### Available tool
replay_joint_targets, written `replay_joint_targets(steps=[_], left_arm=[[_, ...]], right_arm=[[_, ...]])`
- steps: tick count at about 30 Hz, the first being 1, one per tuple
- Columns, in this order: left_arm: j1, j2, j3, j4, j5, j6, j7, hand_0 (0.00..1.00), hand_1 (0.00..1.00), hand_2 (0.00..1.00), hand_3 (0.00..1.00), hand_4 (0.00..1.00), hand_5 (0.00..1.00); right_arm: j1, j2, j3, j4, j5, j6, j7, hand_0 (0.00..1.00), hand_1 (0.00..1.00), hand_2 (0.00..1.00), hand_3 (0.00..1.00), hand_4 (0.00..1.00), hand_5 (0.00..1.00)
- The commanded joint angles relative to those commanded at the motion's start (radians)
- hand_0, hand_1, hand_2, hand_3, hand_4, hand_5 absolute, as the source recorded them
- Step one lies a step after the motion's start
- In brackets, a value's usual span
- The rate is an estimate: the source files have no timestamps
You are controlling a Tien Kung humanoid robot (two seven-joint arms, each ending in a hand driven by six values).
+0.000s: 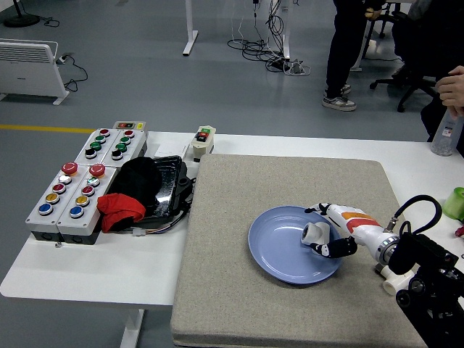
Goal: Pick pipe place plate twice
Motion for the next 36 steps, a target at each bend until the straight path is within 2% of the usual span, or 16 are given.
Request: replay_joint_targets(steps=[1, 5, 10, 14, 18, 20, 25, 31, 36], left_arm=[[0.000, 0.000, 0.001, 0.000, -0.001, 0.000, -0.001, 0.626, 0.586, 0.520, 0.576, 0.204, 0.998], [-0.001, 0.000, 0.003, 0.000, -0.002, 0.000, -0.001, 0.626, 0.586, 0.520, 0.576, 0.204, 0.998], [-0.002, -0.001, 0.005, 0.001, -0.005, 0.001, -0.002, 0.626, 0.586, 0.520, 0.576, 0.204, 0.998], [-0.003, 0.000, 0.007, 0.001, -0.009, 0.000, -0.004, 0.626, 0.586, 0.520, 0.576, 0.204, 0.998], [-0.003, 0.001, 0.007, 0.001, -0.006, 0.000, -0.004, 0.626, 0.586, 0.520, 0.576, 0.204, 0.998], [-0.003, 0.001, 0.007, 0.001, -0.004, 0.000, -0.004, 0.625, 0.586, 0.520, 0.576, 0.204, 0.998], [-0.003, 0.001, 0.006, 0.002, -0.002, 0.000, -0.004, 0.625, 0.586, 0.520, 0.576, 0.204, 0.998], [-0.001, 0.002, 0.005, 0.002, 0.001, 0.001, -0.005, 0.625, 0.586, 0.520, 0.576, 0.204, 0.998], [0.003, 0.001, -0.001, 0.003, 0.010, 0.001, -0.002, 0.625, 0.586, 0.520, 0.576, 0.204, 0.998]], right_arm=[[-0.001, 0.000, 0.003, 0.001, 0.002, 0.000, 0.001, 0.998, 0.940, 0.998, 0.997, 0.814, 0.525], [-0.005, 0.000, 0.022, 0.007, 0.007, -0.003, 0.001, 0.998, 0.940, 0.998, 0.997, 0.814, 0.525], [-0.043, -0.016, 0.114, 0.046, 0.031, 0.010, -0.021, 0.998, 0.938, 0.998, 0.998, 0.811, 0.526], [-0.099, -0.062, 0.205, 0.099, 0.079, 0.061, -0.080, 0.998, 0.934, 0.998, 0.973, 0.804, 0.527], [-0.151, -0.097, 0.283, 0.153, 0.127, 0.138, -0.137, 0.998, 0.934, 0.998, 0.973, 0.804, 0.527], [-0.199, -0.128, 0.321, 0.212, 0.163, 0.198, -0.165, 0.998, 0.927, 0.998, 0.965, 0.800, 0.526], [-0.279, -0.170, 0.343, 0.309, 0.195, 0.261, -0.178, 0.998, 0.925, 0.998, 0.961, 0.797, 0.529], [-0.364, -0.201, 0.338, 0.375, 0.186, 0.280, -0.166, 0.998, 0.916, 0.983, 0.944, 0.797, 0.527], [-0.394, -0.202, 0.331, 0.368, 0.139, 0.265, -0.176, 0.998, 0.916, 0.983, 0.944, 0.797, 0.527]])
